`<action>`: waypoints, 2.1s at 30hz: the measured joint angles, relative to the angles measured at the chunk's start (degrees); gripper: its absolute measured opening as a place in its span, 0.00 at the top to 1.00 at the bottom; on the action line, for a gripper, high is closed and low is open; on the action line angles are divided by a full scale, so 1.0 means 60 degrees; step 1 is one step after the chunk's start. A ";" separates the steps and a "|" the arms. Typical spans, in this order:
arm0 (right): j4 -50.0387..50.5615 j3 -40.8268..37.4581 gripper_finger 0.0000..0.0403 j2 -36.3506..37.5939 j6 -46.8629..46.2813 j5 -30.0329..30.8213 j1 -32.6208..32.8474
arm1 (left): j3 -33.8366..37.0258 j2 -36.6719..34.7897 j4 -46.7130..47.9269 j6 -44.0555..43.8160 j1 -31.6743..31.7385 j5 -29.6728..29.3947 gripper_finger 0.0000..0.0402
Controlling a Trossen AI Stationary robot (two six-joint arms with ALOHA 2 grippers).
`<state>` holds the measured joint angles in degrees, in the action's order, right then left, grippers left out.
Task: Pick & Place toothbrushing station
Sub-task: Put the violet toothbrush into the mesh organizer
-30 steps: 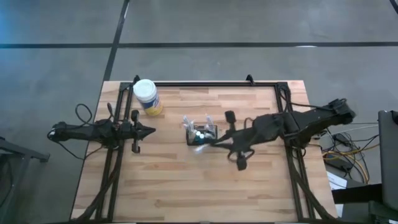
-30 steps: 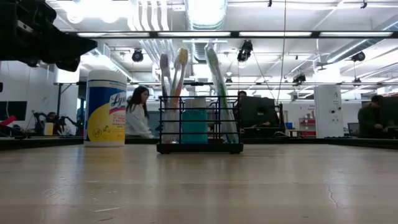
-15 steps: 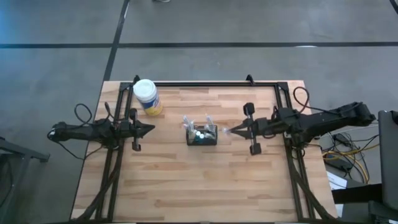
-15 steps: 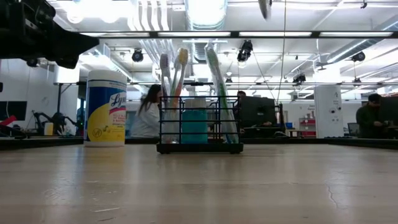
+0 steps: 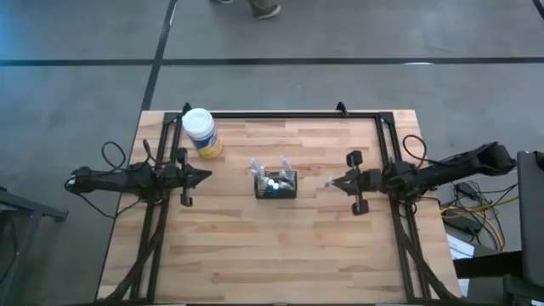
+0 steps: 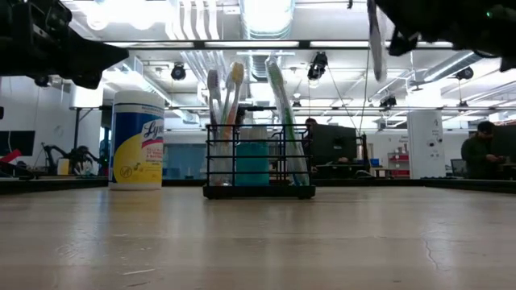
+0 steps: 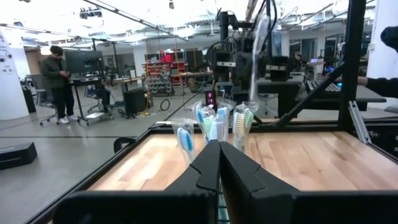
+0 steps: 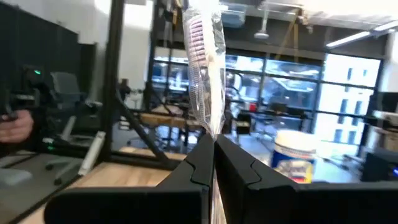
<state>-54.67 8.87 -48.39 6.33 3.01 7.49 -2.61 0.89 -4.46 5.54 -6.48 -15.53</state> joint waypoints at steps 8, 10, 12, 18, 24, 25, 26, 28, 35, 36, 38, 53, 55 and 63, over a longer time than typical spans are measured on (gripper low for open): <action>0.0389 -0.1028 0.98 0.2067 0.0056 0.0358 -0.0109 | 0.0007 0.0000 0.0096 -0.0193 0.0004 0.0000 0.97; 0.0720 -0.1258 0.98 0.2561 -0.0077 0.0353 -0.0109 | 0.0007 0.0000 0.0097 -0.0193 0.0001 -0.0004 0.97; 0.1150 -0.1396 0.98 0.2936 -0.0216 0.0353 -0.0109 | 0.0007 0.0000 0.0101 -0.0193 0.0001 -0.0014 0.97; 0.1873 -0.1396 0.98 0.3294 -0.0321 0.0360 -0.0109 | 0.0007 0.0000 0.0147 -0.0332 0.0000 -0.0036 0.97; 0.1584 -0.1206 0.98 0.3269 -0.0307 0.0356 -0.0109 | 0.0007 0.0000 0.0177 -0.0412 0.0003 -0.0040 0.97; 0.1581 -0.1025 0.98 0.3206 -0.0282 0.0356 -0.0109 | 0.0007 0.0000 0.0180 -0.0412 0.0000 -0.0036 0.97; 0.1602 -0.0816 0.98 0.3109 -0.0240 0.0354 -0.0109 | 0.0007 0.0000 0.0181 -0.0415 0.0003 -0.0037 0.97; 0.1885 -0.0206 0.98 0.2762 -0.0023 0.0265 -0.0109 | 0.0007 0.0000 0.0178 -0.0419 0.0002 -0.0040 0.97; 0.2098 0.2187 0.98 0.0174 0.0668 -0.0834 -0.0309 | 0.0007 0.0000 0.0170 -0.0408 0.0000 -0.0106 0.97; 0.2144 0.2561 0.98 -0.0232 0.0656 -0.0990 -0.0387 | -0.0003 0.0000 0.0174 -0.0405 0.0003 -0.0161 0.97; 0.2546 0.3212 0.98 -0.0971 0.0583 -0.1226 -0.0542 | -0.0102 0.0000 0.0178 -0.0410 0.0004 -0.0200 0.97; -0.0523 0.4095 0.98 -0.5007 0.0044 -0.2219 -0.1318 | -0.1257 0.0004 0.1261 -0.0133 0.0000 -0.0186 0.97; -0.0985 0.4072 0.98 -0.5420 -0.0201 -0.2264 -0.1440 | -0.1257 0.0004 0.1270 -0.0084 0.0001 -0.0186 0.97; -0.1714 0.4057 0.98 -0.6193 -0.0288 -0.2256 -0.1617 | -0.1253 0.0004 0.1275 -0.0070 0.0000 -0.0178 0.97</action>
<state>-64.95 33.21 -85.55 4.60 -10.52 -2.22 -10.13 0.91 3.19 5.12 -6.48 -16.60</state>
